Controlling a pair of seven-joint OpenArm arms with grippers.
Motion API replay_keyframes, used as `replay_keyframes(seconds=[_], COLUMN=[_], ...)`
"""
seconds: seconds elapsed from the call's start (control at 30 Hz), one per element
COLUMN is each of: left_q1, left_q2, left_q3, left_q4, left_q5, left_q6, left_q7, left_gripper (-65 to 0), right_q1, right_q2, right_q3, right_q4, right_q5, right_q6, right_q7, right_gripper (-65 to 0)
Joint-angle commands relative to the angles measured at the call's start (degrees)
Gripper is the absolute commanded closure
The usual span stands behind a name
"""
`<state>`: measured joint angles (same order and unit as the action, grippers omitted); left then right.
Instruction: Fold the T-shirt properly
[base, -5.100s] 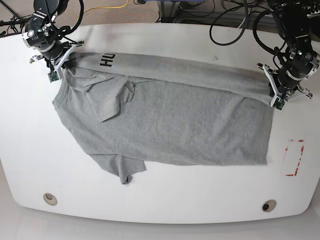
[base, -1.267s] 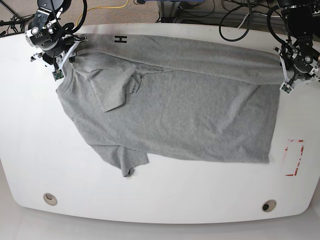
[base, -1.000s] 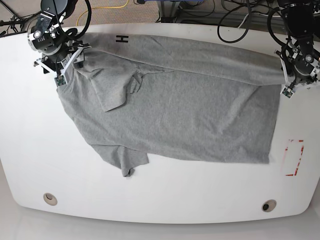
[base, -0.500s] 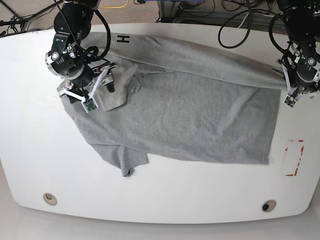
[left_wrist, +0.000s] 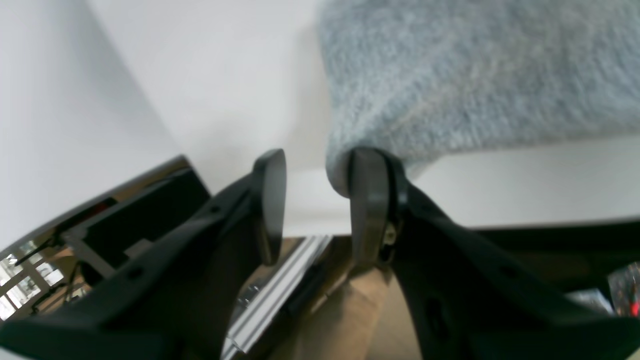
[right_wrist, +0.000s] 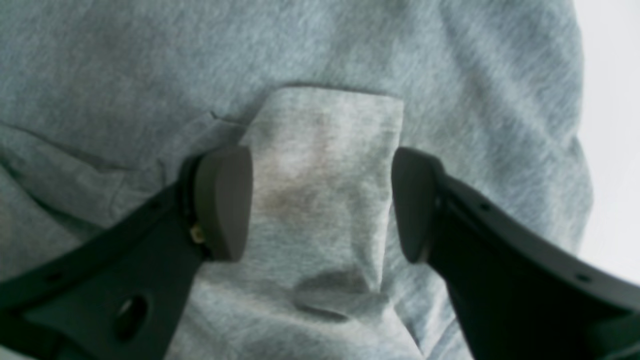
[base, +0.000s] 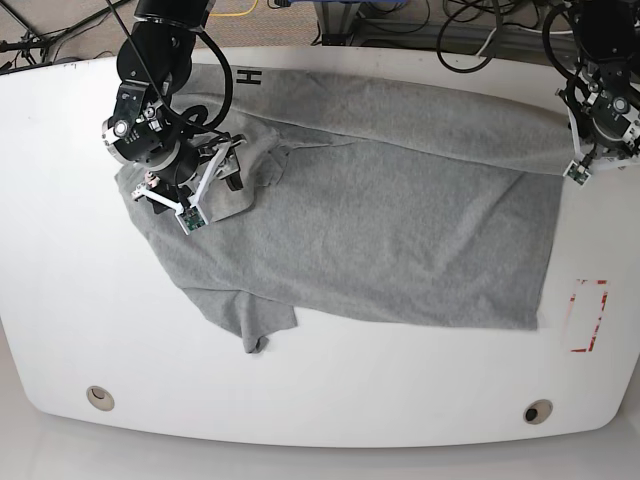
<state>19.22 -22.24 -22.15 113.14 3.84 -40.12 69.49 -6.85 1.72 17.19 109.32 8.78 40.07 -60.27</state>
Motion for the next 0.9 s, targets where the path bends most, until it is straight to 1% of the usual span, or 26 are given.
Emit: replay_keyframes(seconds=[0.0,0.1,0.17,0.3,0.37,0.47,0.5,0.57,0.63,0.67,0.87], left_q1=[-0.37,-0.54,-0.54,-0.63,-0.54,-0.28,-0.10,1.04,1.30,1.30,0.95], left_q2=[-1.01,-1.01,-1.01,-1.01,-1.28,-2.07,-2.86,-6.02,-7.96,-8.13,-7.96], left_q3=[-1.72,-5.06,-8.13,-15.08,-19.21,-20.27,-19.91,-18.07,-16.40,-15.69,-14.55], left_q4=[0.75,0.92,0.92,0.84,0.75,0.13,0.04,-0.22,-0.40,-0.48,-0.48], left_q5=[-1.51,-5.81,-8.98,-18.30,-27.00,-38.34,-40.63,-46.78,-50.56,-51.53,-52.23], left_q6=[0.12,0.12,0.12,0.12,0.12,0.12,0.12,0.12,0.12,0.12,0.12], left_q7=[3.87,6.86,6.95,7.12,7.30,7.38,7.65,8.35,8.35,8.35,8.26], left_gripper=[-20.4,-20.4,-20.4,-20.4,-20.4,-20.4,-20.4,-20.4,-20.4,-20.4,-20.4], right_q1=[0.65,0.65,0.65,0.21,0.13,0.21,0.30,0.39,0.39,0.39,0.39], right_q2=[0.35,0.35,0.35,0.35,0.35,0.35,0.35,0.35,0.35,0.35,0.44], right_q3=[0.17,0.17,0.17,0.08,0.08,0.08,0.08,0.08,0.08,0.08,0.08], right_q4=[0.62,0.62,0.62,0.62,0.62,0.62,0.62,0.62,0.70,0.70,0.79], right_q5=[0.41,0.41,0.41,0.50,0.50,0.50,0.50,0.50,0.50,0.50,0.50], right_q6=[-0.07,-0.07,-0.07,-0.07,-0.07,-0.07,-0.07,-0.07,-0.07,-0.07,-0.07], right_q7=[1.06,1.06,1.06,1.06,1.06,1.06,1.06,1.06,1.06,1.06,1.06], right_gripper=[-41.5,-41.5,-41.5,-41.5,-41.5,-41.5,-41.5,-41.5,-41.5,-41.5,-41.5])
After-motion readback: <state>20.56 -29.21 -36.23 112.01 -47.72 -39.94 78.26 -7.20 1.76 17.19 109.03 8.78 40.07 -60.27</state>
